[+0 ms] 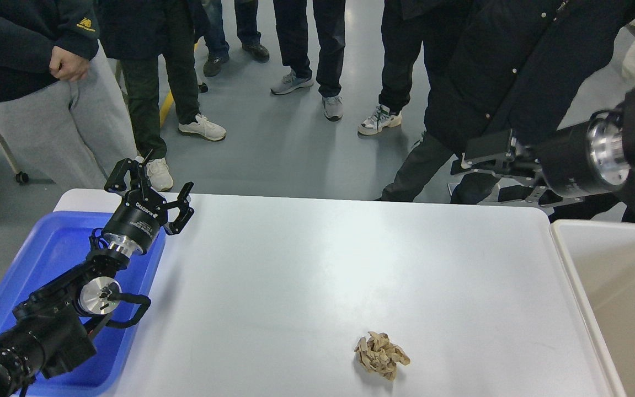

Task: Tidy desktop
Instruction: 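Raise the right gripper and swing it over the table, then lower the open right gripper onto the crumpled tan wrapper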

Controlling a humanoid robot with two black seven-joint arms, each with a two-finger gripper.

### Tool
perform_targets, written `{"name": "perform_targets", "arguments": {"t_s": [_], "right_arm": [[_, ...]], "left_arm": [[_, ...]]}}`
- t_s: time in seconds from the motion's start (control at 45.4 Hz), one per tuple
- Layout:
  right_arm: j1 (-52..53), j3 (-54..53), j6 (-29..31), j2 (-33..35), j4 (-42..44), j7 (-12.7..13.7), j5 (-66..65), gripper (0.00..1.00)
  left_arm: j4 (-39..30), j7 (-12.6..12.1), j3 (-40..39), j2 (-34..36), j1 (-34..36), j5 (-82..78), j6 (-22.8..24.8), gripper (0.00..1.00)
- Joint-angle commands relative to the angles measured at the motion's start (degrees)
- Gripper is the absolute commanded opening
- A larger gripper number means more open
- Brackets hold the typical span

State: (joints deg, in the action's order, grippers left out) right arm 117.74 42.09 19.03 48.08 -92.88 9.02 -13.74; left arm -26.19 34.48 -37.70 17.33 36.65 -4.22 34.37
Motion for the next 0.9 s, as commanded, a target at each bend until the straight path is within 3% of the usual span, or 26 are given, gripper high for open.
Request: {"name": "perform_targets", "arguments": {"t_s": [0.0, 0.463, 0.882], "right_arm": [[2.76, 7.30, -0.48, -12.82, 0.24, 0.39, 0.12, 1.00], [-5.49, 8.80, -2.06, -29.96, 6.21, 3.90, 3.89, 1.00], [-18.77, 4.49, -3.65, -40.25, 17.20, 4.17, 6.27, 1.00]], "left_arm": [[0.00, 0.06, 0.08, 0.07, 0.00, 0.00, 0.00, 1.00], [0.00, 0.06, 0.08, -0.01, 0.00, 0.00, 0.00, 1.00], [0.00, 0.06, 0.08, -0.01, 0.00, 0.00, -0.09, 1.00]]}}
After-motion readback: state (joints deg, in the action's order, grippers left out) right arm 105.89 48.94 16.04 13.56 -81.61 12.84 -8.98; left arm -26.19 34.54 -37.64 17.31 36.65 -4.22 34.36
